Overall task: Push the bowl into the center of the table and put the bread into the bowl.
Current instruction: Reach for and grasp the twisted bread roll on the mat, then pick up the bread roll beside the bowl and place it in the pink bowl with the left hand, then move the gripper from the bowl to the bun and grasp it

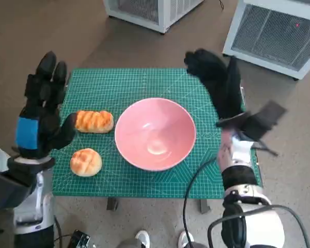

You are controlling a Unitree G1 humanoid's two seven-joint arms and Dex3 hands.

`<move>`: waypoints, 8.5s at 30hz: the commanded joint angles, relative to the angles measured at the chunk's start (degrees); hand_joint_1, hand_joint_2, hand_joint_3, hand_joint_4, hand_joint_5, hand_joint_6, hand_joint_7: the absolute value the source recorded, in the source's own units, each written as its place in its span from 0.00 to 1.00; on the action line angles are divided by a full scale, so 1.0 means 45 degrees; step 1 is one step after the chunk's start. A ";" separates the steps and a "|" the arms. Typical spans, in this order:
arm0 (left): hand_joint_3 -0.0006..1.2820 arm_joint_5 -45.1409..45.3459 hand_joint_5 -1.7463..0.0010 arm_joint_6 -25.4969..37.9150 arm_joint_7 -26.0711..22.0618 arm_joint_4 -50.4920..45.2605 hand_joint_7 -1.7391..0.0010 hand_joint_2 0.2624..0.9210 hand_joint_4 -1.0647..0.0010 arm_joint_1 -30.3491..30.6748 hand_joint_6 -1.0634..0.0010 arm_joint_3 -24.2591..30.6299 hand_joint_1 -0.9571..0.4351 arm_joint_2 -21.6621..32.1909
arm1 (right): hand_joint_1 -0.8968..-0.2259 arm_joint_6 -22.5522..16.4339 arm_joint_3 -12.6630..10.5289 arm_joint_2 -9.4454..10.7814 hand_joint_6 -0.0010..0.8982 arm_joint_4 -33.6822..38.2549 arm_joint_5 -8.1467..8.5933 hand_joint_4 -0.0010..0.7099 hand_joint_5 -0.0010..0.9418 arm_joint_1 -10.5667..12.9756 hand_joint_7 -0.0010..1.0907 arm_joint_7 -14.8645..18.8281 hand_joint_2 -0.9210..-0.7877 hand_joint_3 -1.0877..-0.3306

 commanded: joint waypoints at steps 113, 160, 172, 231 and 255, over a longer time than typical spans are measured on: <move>0.04 1.0957 0.37 0.3722 0.0806 1.2148 0.44 0.98 0.30 -0.7046 0.39 -0.8628 0.69 0.3193 | 0.19 0.1646 0.1522 -0.0252 0.00 -0.6644 0.1962 0.20 0.04 0.2670 0.51 0.0003 0.00 0.30; 0.04 1.0418 0.35 0.6849 -0.0734 0.1080 0.34 0.99 0.33 -0.4965 0.39 -0.4273 0.69 0.4696 | 0.21 0.1763 0.1596 -0.0155 0.00 -0.6740 0.2204 0.19 0.05 0.2755 0.53 0.0193 0.00 0.31; 0.02 1.0828 0.42 0.6411 -0.0658 -0.1872 0.33 0.99 0.28 -0.4174 0.35 -0.4781 0.69 0.3861 | 0.21 0.1746 0.1629 -0.0186 0.00 -0.6676 0.2220 0.19 0.05 0.2749 0.53 0.0223 0.00 0.31; 0.00 1.1176 1.00 0.5988 -0.4488 -0.2367 0.99 0.76 0.93 -0.3368 0.80 -0.6443 0.36 0.2271 | 0.19 0.1694 0.1738 -0.0352 0.00 -0.7082 0.2036 0.20 0.06 0.3306 0.55 -0.0296 0.00 0.35; 0.01 0.7853 1.00 0.5877 -0.5174 -0.7107 1.00 0.79 0.94 0.1606 0.82 -0.0181 0.37 0.4289 | 0.20 0.1784 0.1919 -0.0312 0.00 -0.7232 0.2194 0.19 0.06 0.3402 0.54 -0.0304 0.00 0.34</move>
